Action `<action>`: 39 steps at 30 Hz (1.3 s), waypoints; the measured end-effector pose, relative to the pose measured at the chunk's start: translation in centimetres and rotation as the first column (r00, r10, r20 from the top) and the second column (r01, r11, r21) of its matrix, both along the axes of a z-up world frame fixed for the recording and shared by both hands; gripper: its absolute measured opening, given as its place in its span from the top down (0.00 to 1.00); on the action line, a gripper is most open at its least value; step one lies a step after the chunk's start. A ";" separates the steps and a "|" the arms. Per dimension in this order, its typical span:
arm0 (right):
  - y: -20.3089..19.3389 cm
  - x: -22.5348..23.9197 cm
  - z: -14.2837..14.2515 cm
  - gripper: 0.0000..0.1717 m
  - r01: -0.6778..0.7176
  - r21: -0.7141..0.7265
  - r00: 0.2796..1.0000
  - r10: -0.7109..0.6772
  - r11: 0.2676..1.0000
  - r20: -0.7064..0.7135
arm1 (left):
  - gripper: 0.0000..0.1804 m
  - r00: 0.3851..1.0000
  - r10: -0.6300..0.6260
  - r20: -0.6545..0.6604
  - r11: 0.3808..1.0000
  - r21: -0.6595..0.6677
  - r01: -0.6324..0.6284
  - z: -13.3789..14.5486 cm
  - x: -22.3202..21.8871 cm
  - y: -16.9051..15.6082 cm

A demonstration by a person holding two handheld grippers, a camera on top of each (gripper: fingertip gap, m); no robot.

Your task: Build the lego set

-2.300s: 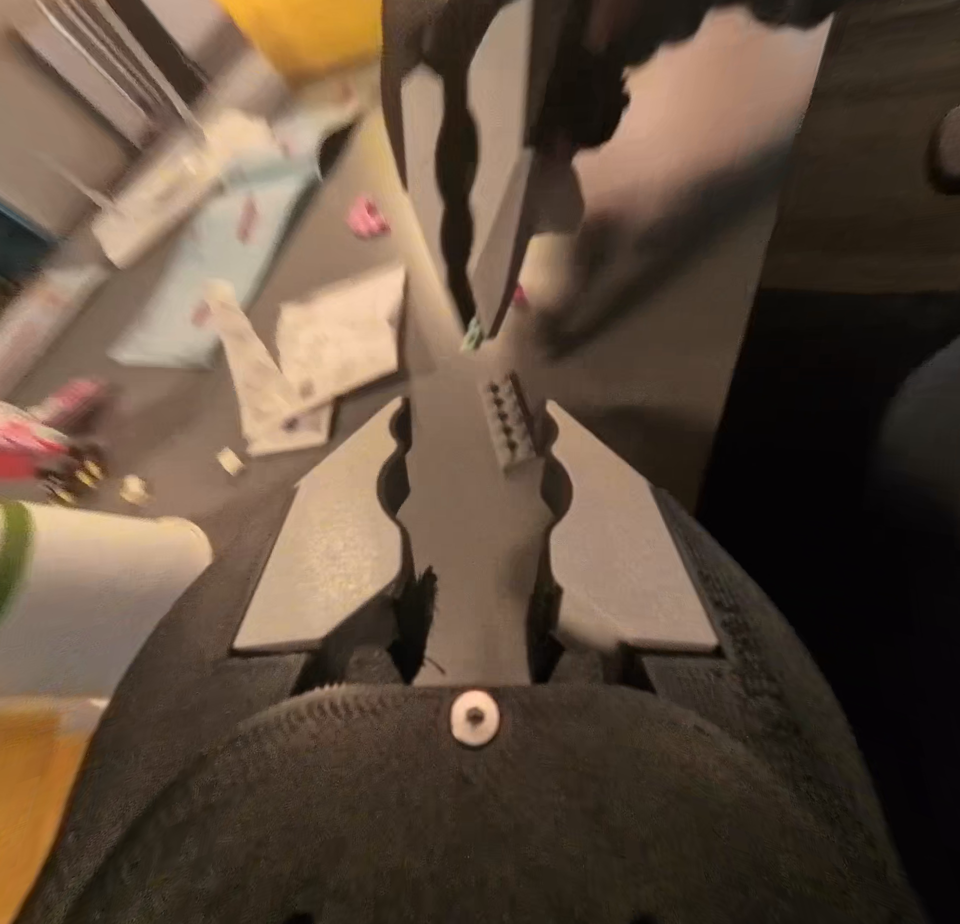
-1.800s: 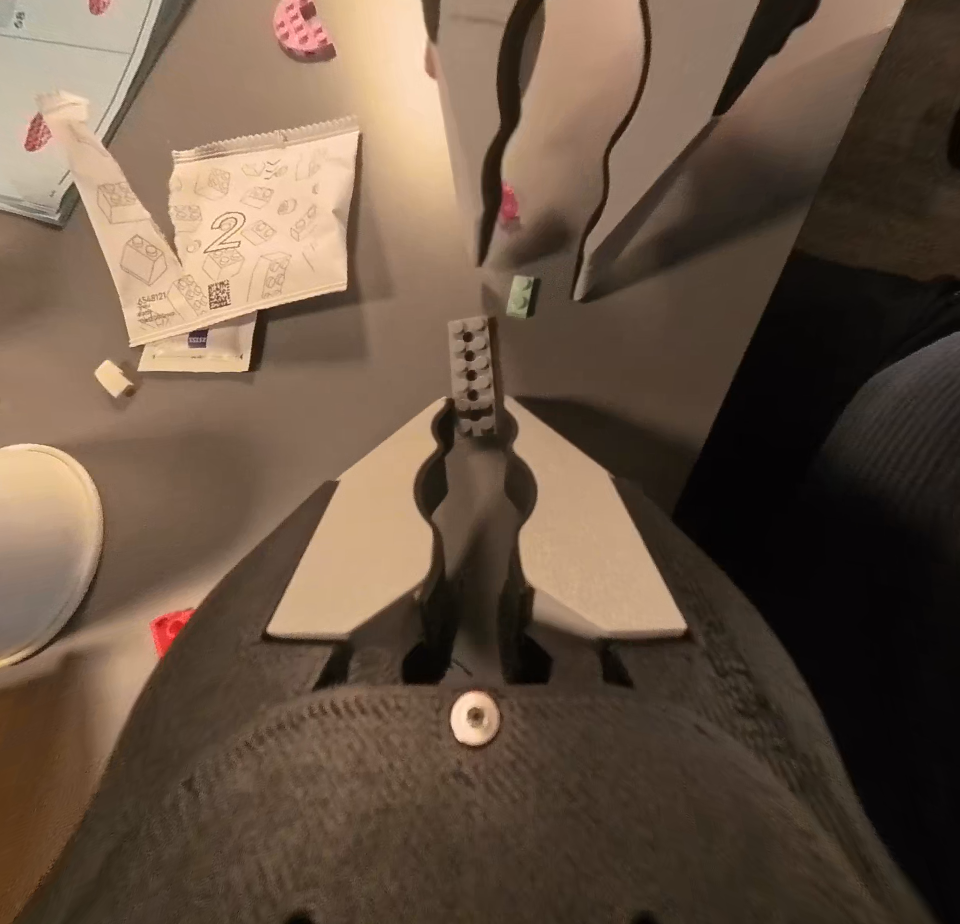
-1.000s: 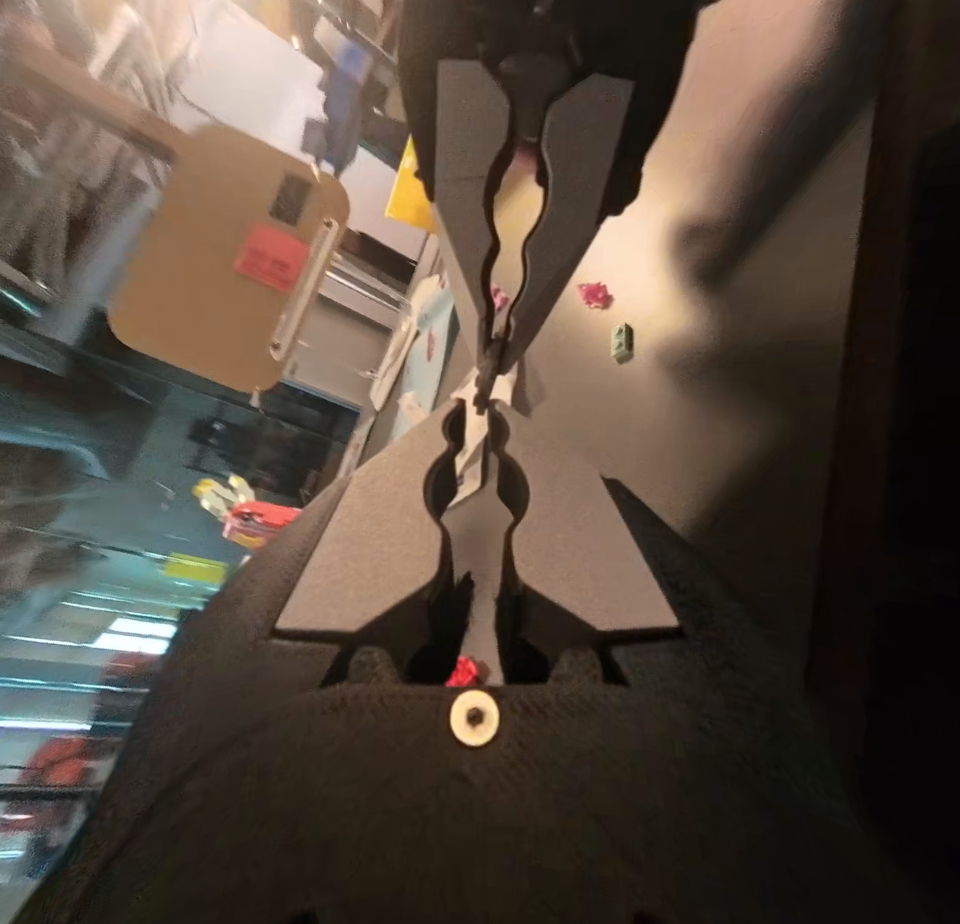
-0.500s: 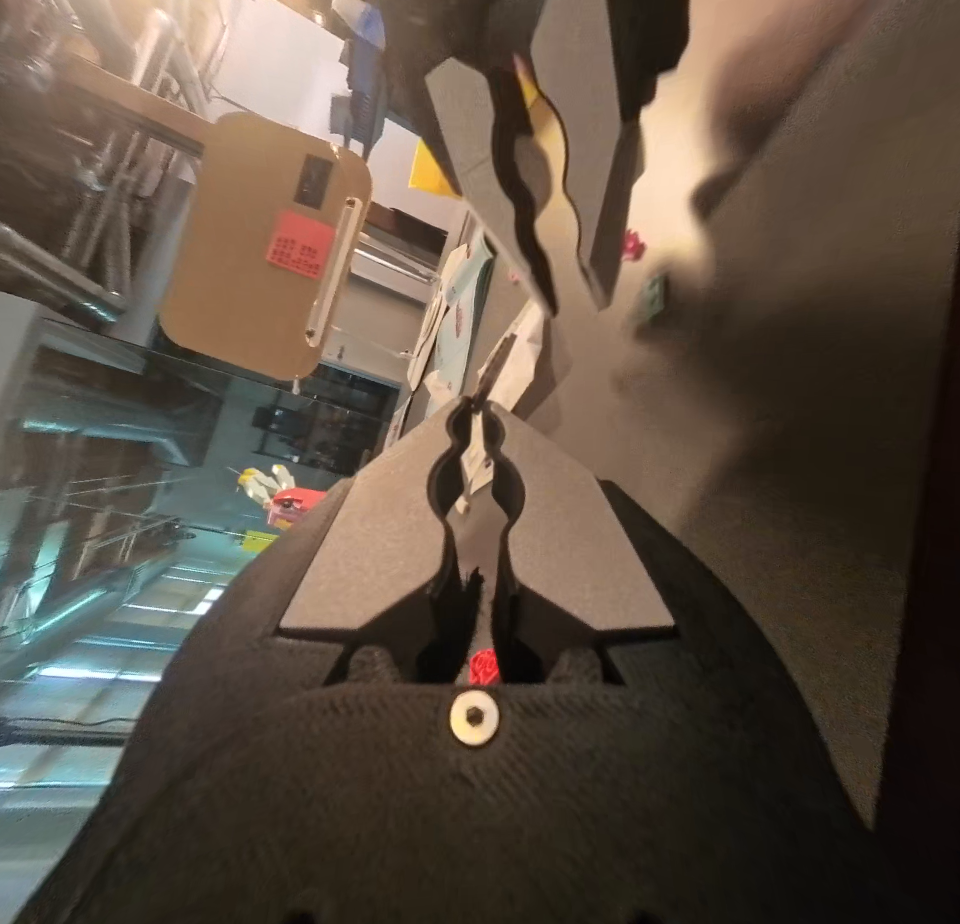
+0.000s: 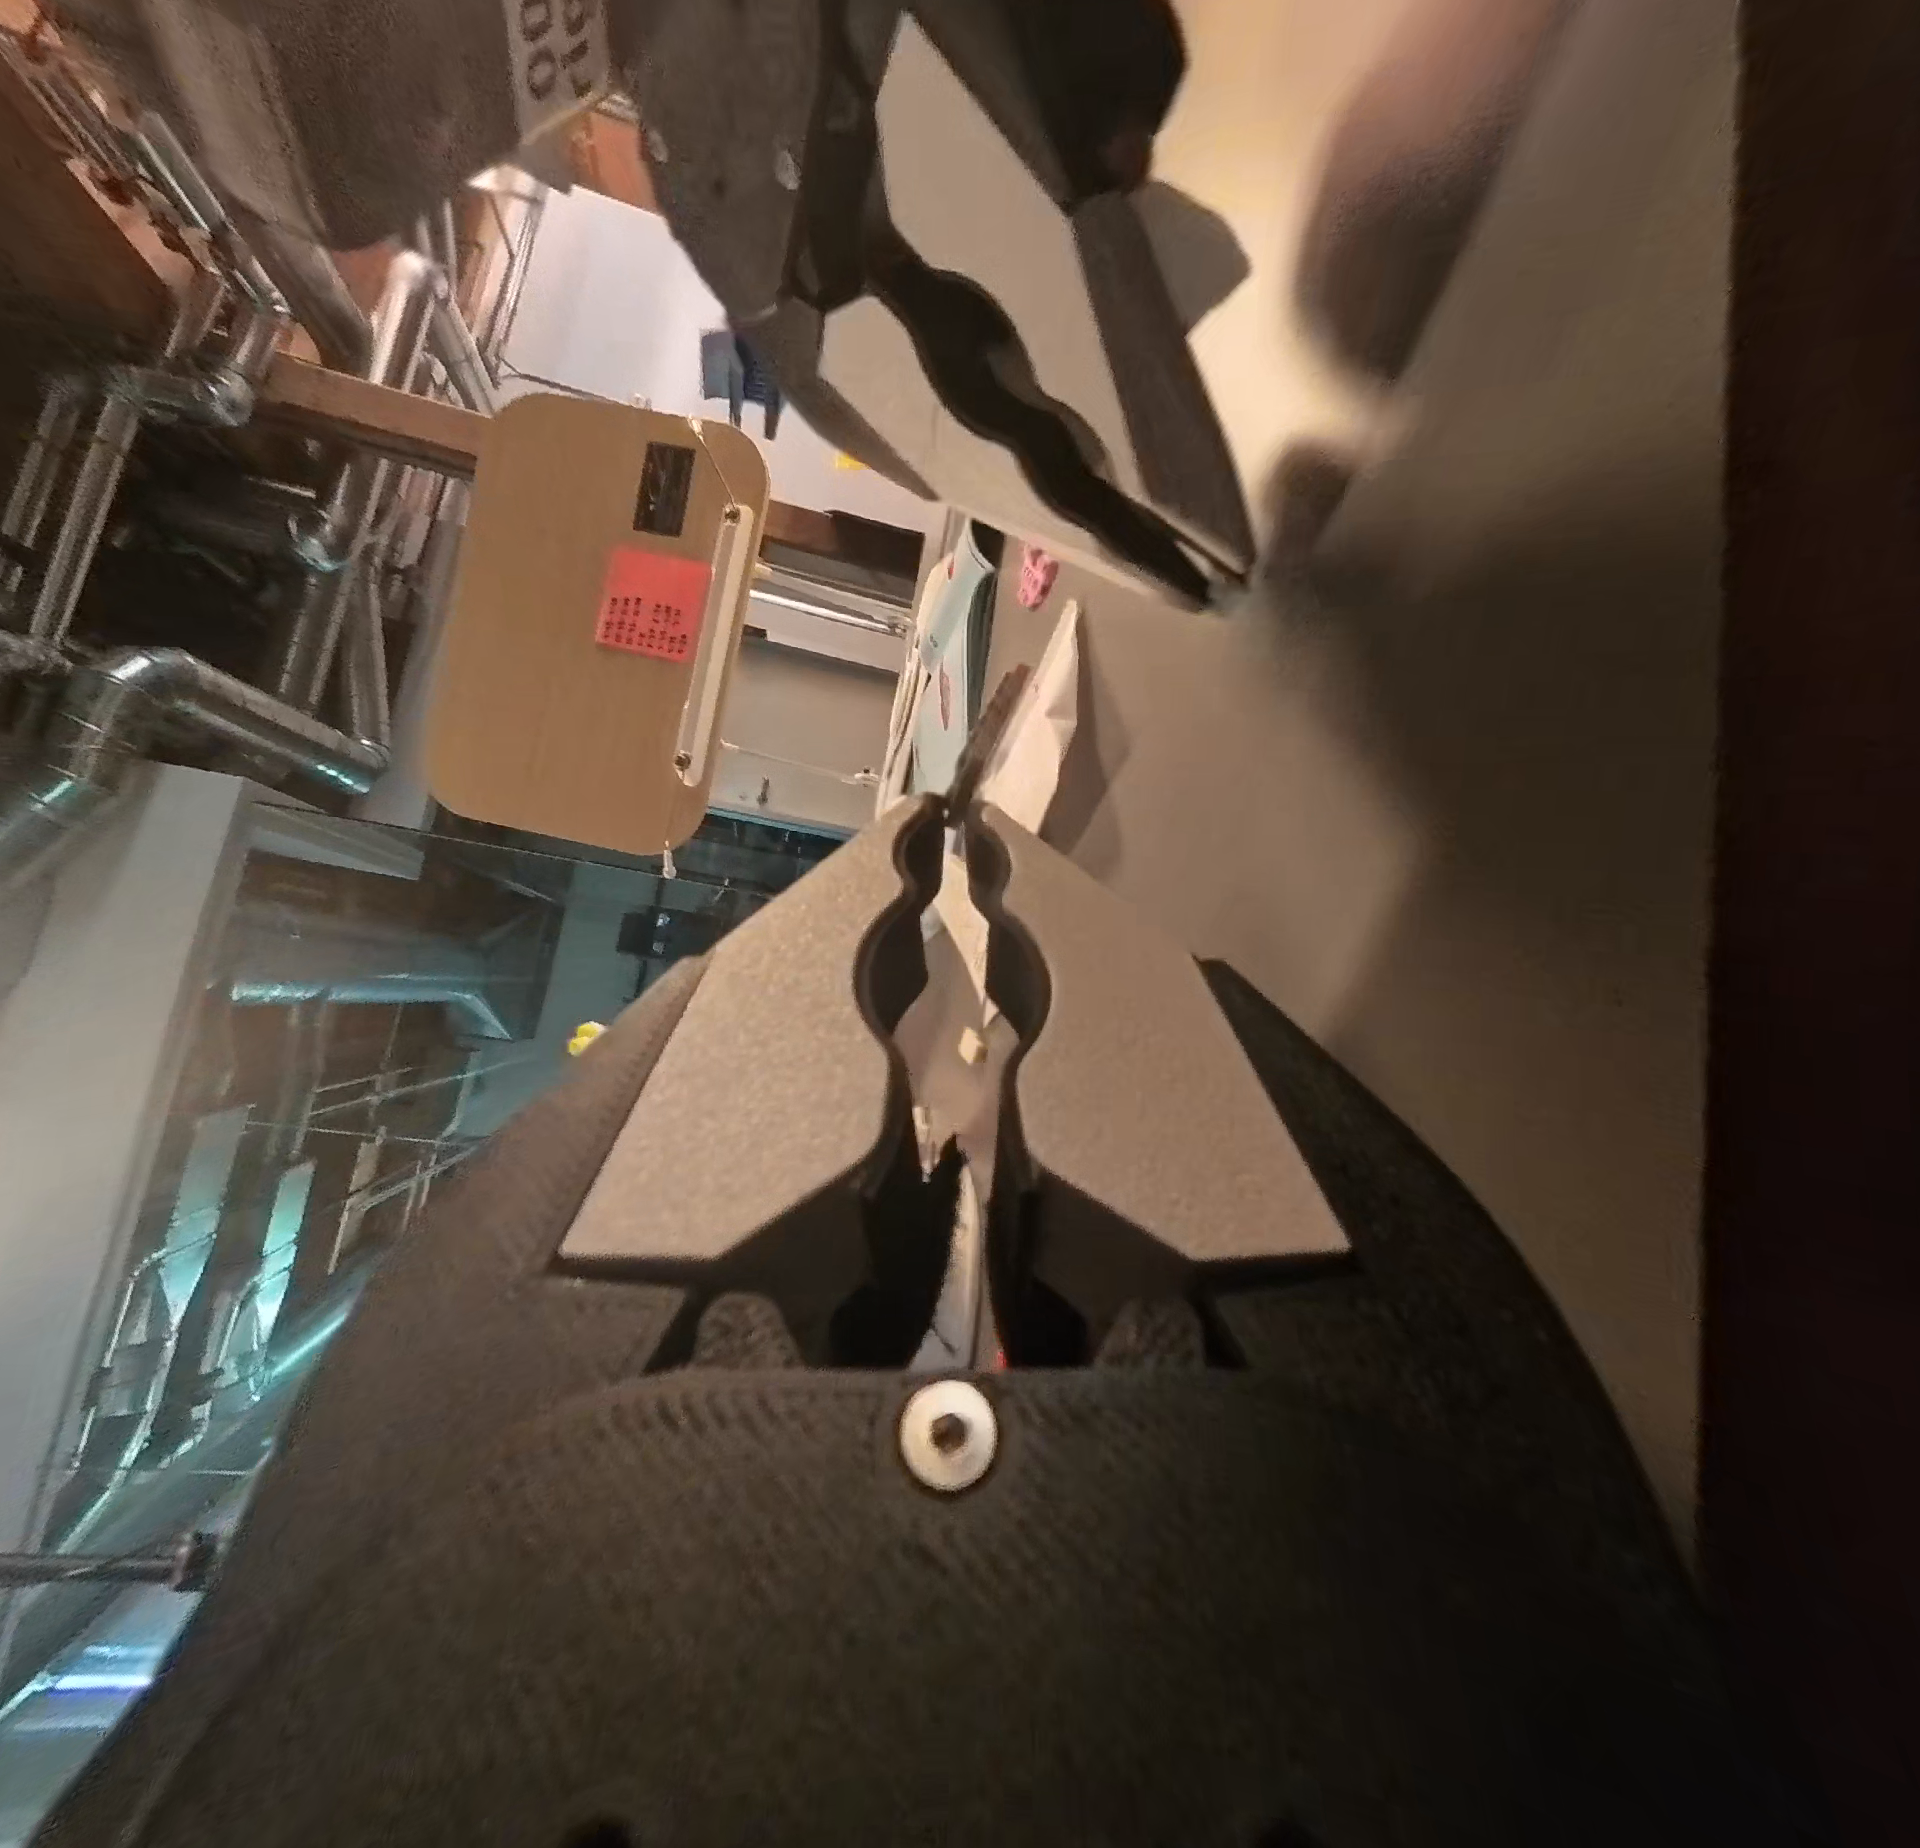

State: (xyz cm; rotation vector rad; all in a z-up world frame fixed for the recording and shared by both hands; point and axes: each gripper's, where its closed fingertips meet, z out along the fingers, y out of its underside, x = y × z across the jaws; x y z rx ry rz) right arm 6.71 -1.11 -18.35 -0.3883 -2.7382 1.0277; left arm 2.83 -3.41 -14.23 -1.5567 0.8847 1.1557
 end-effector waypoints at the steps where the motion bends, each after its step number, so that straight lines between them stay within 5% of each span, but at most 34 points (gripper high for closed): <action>1: -0.3 0.2 1.2 0.97 -0.019 -0.048 1.000 0.019 0.999 -0.005 | 0.99 1.000 -0.006 -0.002 1.000 0.005 0.006 0.1 0.1 0.0; 6: -2.2 -0.8 6.5 0.97 -0.108 -0.232 0.990 0.084 0.967 -0.110 | 0.98 0.999 -0.051 0.009 0.998 0.028 0.050 0.5 0.9 -0.1; 28: -3.4 -0.9 6.3 0.96 -0.287 -0.148 0.958 0.285 0.946 -0.040 | 0.98 0.991 -0.125 0.050 0.987 0.109 0.119 2.0 1.8 -0.7; 39: -3.3 -1.3 7.1 0.93 -0.278 -0.175 0.960 0.270 0.944 -0.069 | 0.98 0.991 -0.119 0.061 0.988 0.111 0.111 2.0 1.6 -0.6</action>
